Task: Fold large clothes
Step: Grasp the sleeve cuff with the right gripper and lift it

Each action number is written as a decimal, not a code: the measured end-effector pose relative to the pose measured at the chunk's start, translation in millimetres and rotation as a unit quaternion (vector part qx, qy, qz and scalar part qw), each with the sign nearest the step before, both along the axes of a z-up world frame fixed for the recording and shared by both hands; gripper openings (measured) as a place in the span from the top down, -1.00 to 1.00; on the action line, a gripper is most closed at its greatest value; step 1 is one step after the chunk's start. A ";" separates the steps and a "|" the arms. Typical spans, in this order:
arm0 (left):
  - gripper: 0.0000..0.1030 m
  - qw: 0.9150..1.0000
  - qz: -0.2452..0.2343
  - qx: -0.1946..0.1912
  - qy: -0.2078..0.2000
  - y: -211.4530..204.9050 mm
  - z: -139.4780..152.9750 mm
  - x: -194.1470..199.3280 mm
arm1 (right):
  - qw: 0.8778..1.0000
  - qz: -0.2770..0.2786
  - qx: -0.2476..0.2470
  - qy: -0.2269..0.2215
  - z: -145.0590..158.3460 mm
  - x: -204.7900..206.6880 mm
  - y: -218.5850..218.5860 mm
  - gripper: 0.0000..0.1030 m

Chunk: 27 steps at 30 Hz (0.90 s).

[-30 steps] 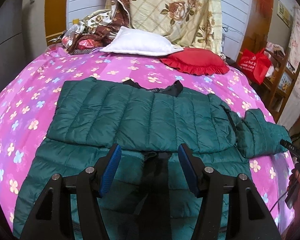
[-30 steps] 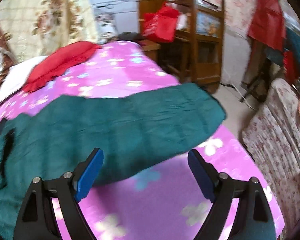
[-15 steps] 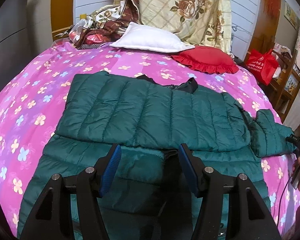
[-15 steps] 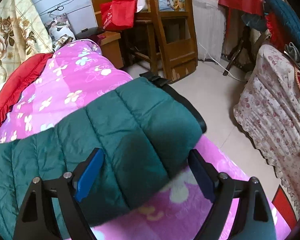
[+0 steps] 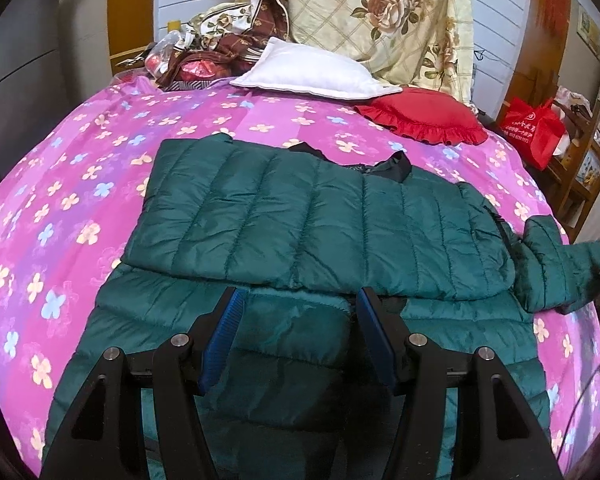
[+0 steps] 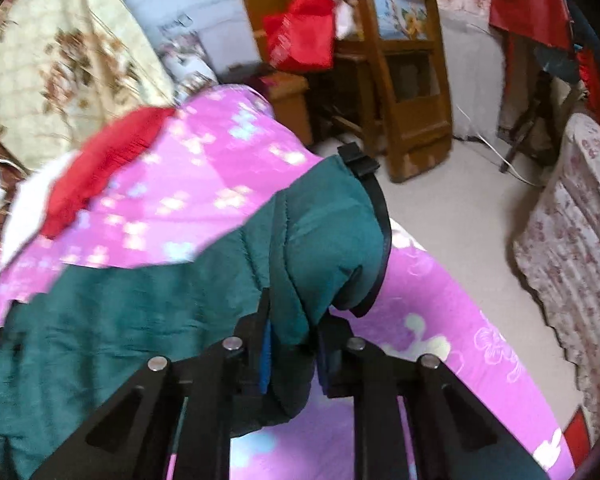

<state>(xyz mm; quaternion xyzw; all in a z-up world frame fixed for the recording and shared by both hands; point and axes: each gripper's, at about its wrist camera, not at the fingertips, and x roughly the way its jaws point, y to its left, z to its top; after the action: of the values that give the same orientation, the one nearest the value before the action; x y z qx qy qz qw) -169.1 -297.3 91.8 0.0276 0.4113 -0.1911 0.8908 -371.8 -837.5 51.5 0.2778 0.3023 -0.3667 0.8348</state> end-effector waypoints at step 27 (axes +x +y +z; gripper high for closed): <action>0.20 0.999 0.025 -0.025 -0.001 42.7 8.9 2.4 | 0.954 0.284 -0.044 -0.088 112.1 93.5 231.0 0.66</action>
<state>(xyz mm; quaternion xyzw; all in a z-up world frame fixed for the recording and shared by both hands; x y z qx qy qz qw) -166.7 -254.6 100.7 -0.0053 0.4062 -0.1790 0.8961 -278.3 -606.5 163.6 0.1749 0.2776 -0.1013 0.9392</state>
